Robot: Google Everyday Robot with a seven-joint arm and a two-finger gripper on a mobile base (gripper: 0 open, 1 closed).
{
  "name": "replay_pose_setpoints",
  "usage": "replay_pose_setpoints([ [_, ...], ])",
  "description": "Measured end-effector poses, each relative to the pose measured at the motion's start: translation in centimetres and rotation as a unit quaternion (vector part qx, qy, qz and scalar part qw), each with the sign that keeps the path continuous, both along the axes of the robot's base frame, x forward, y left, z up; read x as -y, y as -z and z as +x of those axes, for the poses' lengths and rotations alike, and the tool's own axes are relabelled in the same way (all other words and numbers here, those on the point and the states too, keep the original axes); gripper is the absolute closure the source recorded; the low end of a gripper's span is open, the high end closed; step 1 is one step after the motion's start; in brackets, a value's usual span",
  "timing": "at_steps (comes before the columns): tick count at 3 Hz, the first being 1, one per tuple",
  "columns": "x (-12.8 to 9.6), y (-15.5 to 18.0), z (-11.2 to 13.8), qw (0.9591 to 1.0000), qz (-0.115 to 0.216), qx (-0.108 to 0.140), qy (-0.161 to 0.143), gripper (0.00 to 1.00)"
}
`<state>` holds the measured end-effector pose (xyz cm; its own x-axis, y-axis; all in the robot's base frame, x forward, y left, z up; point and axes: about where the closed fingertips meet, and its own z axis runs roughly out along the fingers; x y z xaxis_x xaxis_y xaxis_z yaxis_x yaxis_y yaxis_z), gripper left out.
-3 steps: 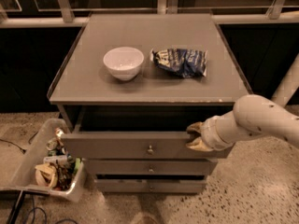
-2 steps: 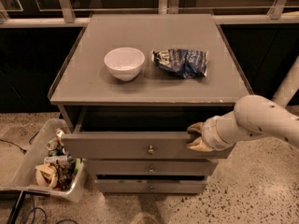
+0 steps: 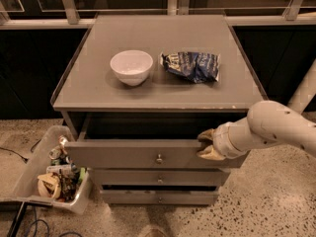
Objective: Open top drawer
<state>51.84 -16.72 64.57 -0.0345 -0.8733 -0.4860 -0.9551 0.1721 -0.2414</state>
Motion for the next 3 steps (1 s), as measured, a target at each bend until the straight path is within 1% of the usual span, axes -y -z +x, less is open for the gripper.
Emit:
replay_pose_setpoints([
  [1,0.0,0.0,0.0,1.0000,0.000,0.000,0.000,0.85],
  [2,0.0,-0.3,0.0,1.0000,0.000,0.000,0.000,1.00],
  [3,0.3,-0.1,-1.4,1.0000,0.000,-0.002,0.004,1.00],
])
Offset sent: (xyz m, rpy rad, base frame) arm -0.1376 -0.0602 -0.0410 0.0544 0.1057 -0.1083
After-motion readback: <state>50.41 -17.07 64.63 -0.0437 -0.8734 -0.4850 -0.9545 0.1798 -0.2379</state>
